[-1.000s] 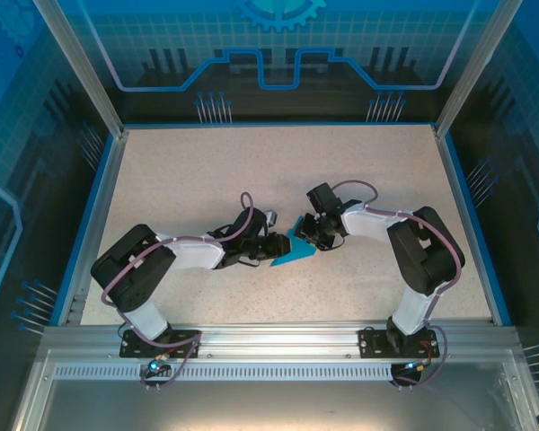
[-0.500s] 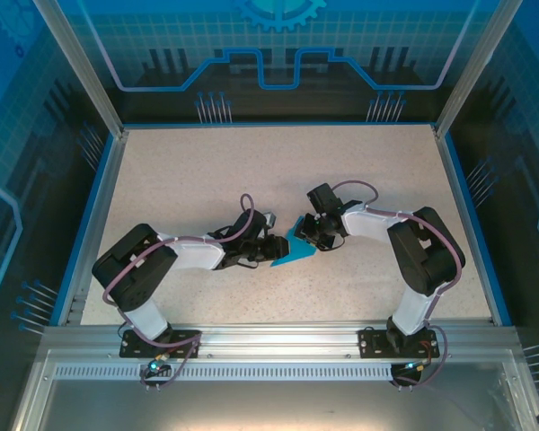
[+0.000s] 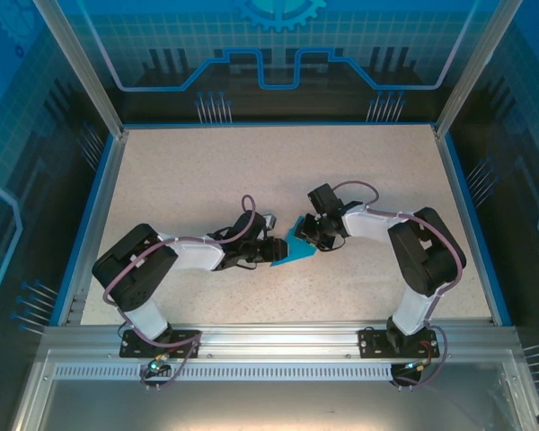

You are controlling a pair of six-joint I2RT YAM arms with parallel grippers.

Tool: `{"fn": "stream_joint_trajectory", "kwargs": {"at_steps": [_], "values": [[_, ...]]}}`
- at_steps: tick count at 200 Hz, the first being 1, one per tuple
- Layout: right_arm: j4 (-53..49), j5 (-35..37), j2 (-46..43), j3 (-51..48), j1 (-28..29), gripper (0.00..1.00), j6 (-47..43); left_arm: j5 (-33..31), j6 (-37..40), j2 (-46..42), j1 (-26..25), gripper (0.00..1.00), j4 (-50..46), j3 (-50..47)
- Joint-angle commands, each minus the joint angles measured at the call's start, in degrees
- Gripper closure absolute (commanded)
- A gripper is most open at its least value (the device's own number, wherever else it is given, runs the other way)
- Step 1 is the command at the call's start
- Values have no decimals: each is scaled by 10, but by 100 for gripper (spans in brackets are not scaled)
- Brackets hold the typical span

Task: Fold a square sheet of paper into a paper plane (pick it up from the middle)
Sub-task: Fourth fold the wing at the center of the table.

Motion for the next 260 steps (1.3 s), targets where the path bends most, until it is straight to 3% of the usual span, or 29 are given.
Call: {"fn": "stream_joint_trajectory", "kwargs": {"at_steps": [1,34,119,191,260], "values": [[-87,65,51,-47,-17,59,3,-20,18,-8,-2,62,-13,-10],[-86,64,49,-47,-18,59,2,-12,16,-3,-2,60,-7,-10],[-82,60,50,-44,-19,59,1,13,27,12,-1,76,0,1],[-72,45,44,-43,-22,59,-8,53,37,31,-2,80,21,6],[-25,-11,-66,-58,-39,53,-98,59,29,12,-2,93,25,7]]}}
